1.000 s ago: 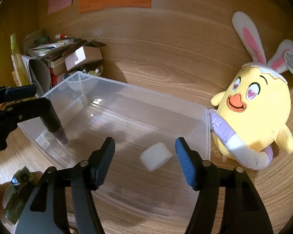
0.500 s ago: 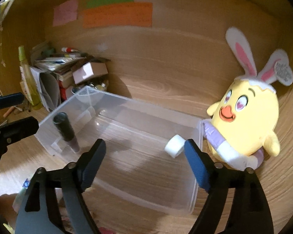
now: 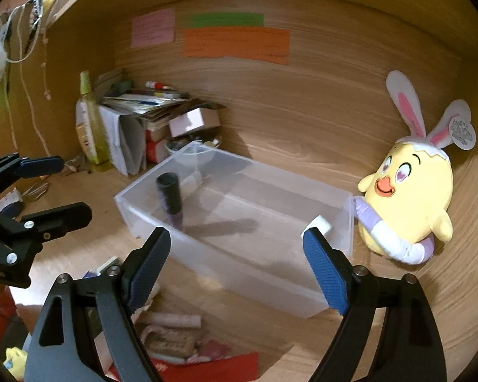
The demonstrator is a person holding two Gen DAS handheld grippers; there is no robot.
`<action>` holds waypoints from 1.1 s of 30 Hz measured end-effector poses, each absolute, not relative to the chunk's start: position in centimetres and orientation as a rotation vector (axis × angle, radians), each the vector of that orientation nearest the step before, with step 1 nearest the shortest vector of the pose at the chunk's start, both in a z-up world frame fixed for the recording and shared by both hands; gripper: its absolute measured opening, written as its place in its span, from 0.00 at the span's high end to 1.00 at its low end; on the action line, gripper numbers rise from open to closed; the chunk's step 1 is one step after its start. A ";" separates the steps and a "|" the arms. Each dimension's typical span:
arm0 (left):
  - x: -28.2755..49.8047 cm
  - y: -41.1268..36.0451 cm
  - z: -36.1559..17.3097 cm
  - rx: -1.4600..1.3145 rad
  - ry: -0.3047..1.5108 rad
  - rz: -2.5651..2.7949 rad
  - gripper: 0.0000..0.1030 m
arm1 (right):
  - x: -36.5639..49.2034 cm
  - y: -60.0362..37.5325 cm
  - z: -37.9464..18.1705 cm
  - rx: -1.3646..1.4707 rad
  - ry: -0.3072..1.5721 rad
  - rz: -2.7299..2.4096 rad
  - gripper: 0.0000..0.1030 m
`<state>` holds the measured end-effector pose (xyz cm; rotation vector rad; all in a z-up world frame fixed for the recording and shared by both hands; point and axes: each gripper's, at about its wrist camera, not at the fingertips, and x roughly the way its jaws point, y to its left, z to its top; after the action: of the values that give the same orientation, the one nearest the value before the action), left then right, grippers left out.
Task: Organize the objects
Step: 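Withdraw both grippers from the bin back toward the scattered items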
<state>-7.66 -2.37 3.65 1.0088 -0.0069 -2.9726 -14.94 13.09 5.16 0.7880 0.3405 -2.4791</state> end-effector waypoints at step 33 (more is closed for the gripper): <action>-2.0 -4.4 -4.9 1.287 0.049 -2.856 0.05 | -11.3 9.7 -1.2 0.996 0.396 -2.265 0.26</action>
<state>-2.04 -4.42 -4.91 1.2871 0.0491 -2.8559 -11.27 9.74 -1.25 0.9958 0.3960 -2.2654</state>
